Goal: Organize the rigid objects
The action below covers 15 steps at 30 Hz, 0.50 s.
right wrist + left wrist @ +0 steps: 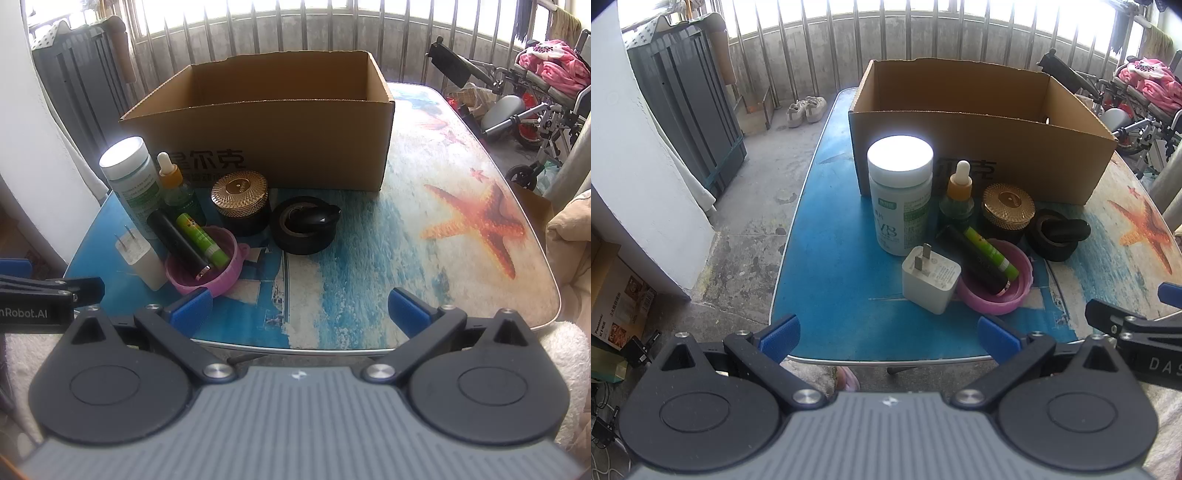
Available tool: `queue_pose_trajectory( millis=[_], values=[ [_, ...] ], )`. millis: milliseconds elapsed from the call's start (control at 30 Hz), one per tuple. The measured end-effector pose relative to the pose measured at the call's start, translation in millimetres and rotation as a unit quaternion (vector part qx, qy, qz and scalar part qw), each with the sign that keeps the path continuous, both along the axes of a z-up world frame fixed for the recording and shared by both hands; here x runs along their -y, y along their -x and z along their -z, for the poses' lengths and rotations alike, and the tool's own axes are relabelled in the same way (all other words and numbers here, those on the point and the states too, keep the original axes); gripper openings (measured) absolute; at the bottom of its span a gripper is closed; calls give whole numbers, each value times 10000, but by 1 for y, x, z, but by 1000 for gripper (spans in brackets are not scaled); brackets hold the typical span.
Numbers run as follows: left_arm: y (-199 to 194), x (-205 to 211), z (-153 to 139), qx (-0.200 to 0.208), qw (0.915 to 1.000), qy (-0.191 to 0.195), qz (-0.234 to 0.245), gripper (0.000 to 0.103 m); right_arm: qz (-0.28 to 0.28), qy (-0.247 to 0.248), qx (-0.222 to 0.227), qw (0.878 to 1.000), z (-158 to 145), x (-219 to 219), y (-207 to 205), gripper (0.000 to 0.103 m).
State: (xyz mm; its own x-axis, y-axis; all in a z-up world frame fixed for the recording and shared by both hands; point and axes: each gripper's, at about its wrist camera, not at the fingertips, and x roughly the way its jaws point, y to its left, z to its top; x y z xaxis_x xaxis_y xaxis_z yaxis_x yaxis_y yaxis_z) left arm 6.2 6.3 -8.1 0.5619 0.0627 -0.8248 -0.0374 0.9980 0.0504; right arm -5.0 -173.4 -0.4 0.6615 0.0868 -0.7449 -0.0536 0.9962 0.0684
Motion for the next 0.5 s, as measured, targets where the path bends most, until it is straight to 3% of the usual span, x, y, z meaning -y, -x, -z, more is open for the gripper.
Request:
queue_pose_trajectory(
  millis=[500],
  values=[
    [-2,1,2,-14,10000,-5,5,103,18,5,-37,10000,3,1,1,102]
  ],
)
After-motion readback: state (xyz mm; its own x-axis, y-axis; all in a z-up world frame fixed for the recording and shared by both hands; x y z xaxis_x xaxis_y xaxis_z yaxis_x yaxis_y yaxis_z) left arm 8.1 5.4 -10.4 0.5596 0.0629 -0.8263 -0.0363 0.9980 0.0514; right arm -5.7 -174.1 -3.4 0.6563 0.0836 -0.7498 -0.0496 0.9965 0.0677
